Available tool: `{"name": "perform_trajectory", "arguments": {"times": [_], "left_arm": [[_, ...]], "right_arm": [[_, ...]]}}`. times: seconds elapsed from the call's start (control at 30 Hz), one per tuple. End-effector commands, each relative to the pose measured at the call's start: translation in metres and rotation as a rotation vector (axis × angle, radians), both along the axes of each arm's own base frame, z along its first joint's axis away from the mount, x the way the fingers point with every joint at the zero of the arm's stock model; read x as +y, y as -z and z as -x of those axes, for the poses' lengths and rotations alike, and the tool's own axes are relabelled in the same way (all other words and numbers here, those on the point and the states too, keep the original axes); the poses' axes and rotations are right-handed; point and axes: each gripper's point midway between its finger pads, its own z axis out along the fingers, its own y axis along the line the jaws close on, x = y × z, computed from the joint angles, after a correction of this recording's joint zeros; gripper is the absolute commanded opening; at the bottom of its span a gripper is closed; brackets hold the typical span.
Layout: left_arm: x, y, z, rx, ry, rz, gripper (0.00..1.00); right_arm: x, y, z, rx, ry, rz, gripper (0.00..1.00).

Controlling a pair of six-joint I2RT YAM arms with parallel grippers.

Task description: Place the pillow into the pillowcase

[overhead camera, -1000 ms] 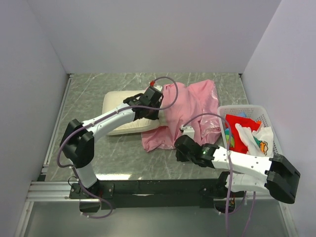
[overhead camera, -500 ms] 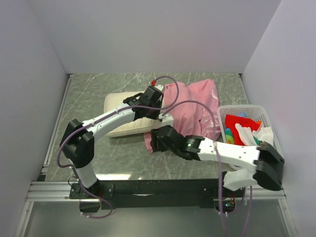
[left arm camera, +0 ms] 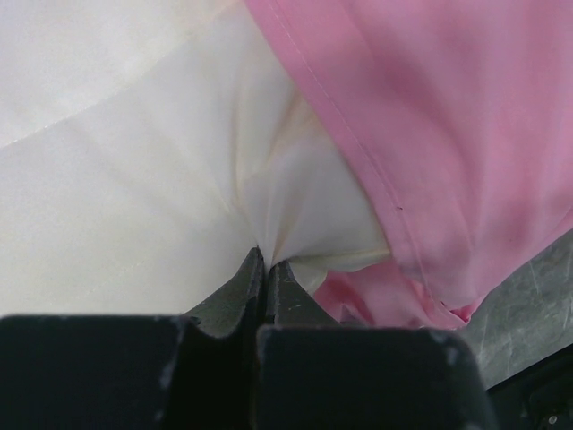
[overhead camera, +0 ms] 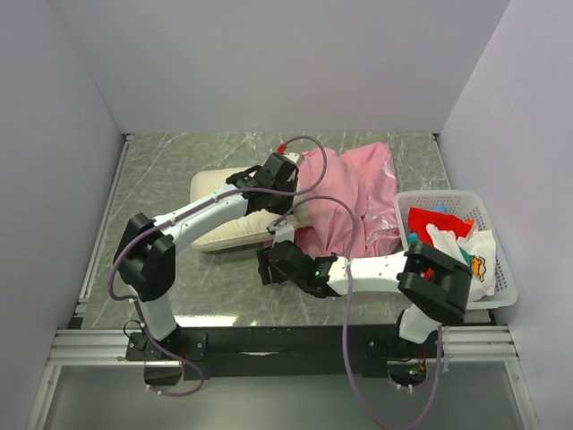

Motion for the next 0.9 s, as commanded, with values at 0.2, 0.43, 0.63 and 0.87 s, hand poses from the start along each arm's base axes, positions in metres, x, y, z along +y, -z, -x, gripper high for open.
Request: {"name": "perform_trajectory", "arguments": {"times": [0.2, 0.43, 0.63, 0.87], "left_arm": [[-0.027, -0.051, -0.012, -0.069, 0.032, 0.125, 0.01], [-0.038, -0.058, -0.019, -0.068, 0.037, 0.153, 0.01], [-0.051, -0.069, -0.026, -0.052, 0.073, 0.200, 0.01], [-0.053, -0.039, -0.004, 0.037, 0.107, 0.241, 0.01]], "right_arm": [[-0.005, 0.024, -0.017, -0.042, 0.122, 0.078, 0.29], [0.049, -0.022, 0.035, -0.075, -0.104, 0.017, 0.00], [0.099, -0.015, 0.094, -0.042, -0.301, -0.038, 0.00], [0.073, -0.017, 0.087, -0.051, -0.233, -0.017, 0.27]]}}
